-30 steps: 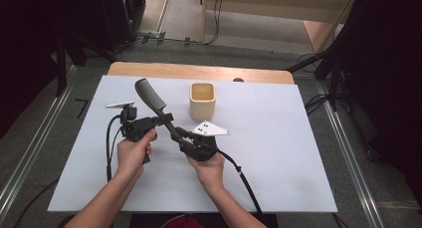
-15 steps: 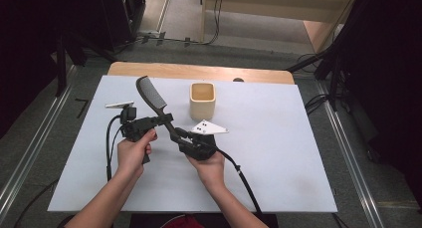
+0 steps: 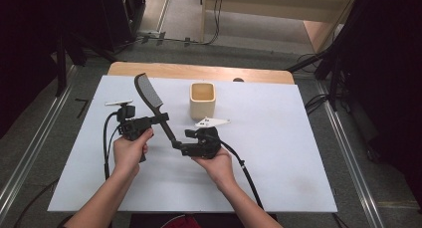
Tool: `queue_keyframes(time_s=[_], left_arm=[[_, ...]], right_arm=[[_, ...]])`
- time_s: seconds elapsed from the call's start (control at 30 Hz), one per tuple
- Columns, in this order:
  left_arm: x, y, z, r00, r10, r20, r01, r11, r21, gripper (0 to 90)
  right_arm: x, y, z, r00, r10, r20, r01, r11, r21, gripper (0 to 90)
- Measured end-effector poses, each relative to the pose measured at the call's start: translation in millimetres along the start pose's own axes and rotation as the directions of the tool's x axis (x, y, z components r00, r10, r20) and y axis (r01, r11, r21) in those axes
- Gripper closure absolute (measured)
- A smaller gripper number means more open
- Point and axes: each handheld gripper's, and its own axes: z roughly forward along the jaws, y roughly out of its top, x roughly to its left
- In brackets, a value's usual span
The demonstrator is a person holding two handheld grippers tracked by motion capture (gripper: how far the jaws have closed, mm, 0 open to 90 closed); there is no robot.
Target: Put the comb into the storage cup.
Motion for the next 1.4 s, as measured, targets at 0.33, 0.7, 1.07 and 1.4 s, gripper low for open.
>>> queue_keyframes(time_s=[0.33, 0.7, 1.07, 1.4], left_arm=[[-6.9, 2.1, 0.8, 0.9926, 0.119, -0.025, -0.118, 0.9926, 0.028, 73.5], [-9.0, 3.4, 2.2, 0.9847, 0.173, -0.013, -0.173, 0.9838, 0.048, 73.6], [-11.7, 6.4, -1.1, 0.9682, 0.249, 0.018, -0.250, 0.9663, 0.061, 73.5], [-10.9, 7.1, 0.1, 0.9550, 0.296, 0.020, -0.297, 0.9518, 0.078, 73.5]], right_arm=[[-4.2, -0.9, -0.9, 0.9997, -0.013, -0.019, 0.015, 0.9948, 0.101, 27.8], [-6.3, -2.5, -13.2, 0.9977, -0.064, -0.022, 0.067, 0.9813, 0.181, 25.2], [-14.7, -16.3, -33.3, 0.9911, -0.122, -0.054, 0.130, 0.9706, 0.203, 25.3], [-28.3, -27.9, -61.1, 0.9900, -0.134, -0.044, 0.140, 0.9712, 0.193, 25.3]])
